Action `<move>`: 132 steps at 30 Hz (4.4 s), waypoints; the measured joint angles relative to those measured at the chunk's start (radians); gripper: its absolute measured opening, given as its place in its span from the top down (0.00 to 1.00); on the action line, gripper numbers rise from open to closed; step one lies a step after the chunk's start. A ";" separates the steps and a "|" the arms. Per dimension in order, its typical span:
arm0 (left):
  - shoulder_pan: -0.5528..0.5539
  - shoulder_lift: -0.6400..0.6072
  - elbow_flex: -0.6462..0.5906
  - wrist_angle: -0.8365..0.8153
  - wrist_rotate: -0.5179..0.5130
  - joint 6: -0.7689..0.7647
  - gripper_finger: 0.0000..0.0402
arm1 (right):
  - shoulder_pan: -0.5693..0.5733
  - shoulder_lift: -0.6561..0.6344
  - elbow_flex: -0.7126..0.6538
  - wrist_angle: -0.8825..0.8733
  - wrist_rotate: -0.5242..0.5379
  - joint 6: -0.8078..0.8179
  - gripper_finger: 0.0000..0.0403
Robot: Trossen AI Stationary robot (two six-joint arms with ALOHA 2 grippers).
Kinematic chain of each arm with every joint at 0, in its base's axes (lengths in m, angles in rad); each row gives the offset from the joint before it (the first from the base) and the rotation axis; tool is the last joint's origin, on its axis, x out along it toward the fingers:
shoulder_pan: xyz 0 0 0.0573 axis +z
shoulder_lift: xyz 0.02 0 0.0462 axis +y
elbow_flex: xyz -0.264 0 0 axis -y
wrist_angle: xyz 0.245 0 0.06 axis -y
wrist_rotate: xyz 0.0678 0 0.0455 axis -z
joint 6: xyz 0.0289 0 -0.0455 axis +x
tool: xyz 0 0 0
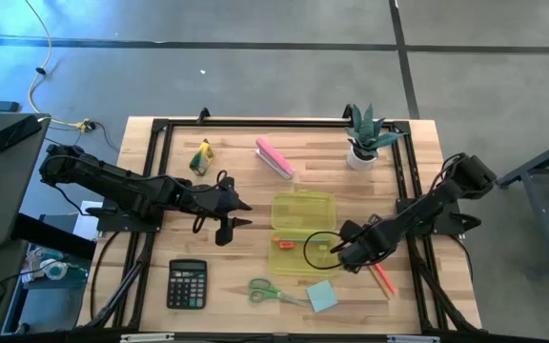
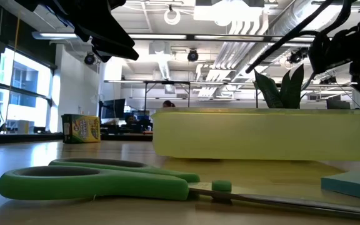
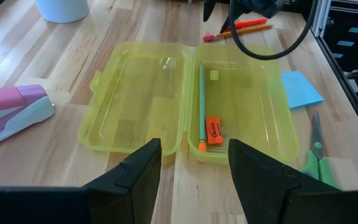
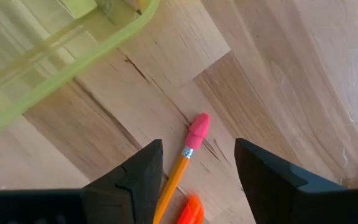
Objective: Pack school essentials
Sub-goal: Put the orange pencil into the yellow supply box, then put the orange pen into the yellow supply box
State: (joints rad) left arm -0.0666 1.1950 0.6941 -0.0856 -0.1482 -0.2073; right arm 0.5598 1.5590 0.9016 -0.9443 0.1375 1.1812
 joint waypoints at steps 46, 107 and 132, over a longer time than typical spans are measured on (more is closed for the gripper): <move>0.000 0.000 0.000 -0.007 0.000 -0.003 0.56 | -0.002 -0.078 -0.152 0.225 0.033 0.013 0.98; 0.000 0.000 0.000 -0.031 -0.001 -0.002 0.57 | -0.213 0.014 0.069 0.795 0.119 -0.595 0.98; 0.000 0.000 0.000 -0.032 -0.001 -0.002 0.57 | -0.212 0.005 0.069 0.790 0.093 -0.632 0.67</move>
State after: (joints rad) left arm -0.0666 1.1950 0.6945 -0.1177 -0.1490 -0.2096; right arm 0.3473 1.5641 0.9710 -0.1548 0.2302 0.5492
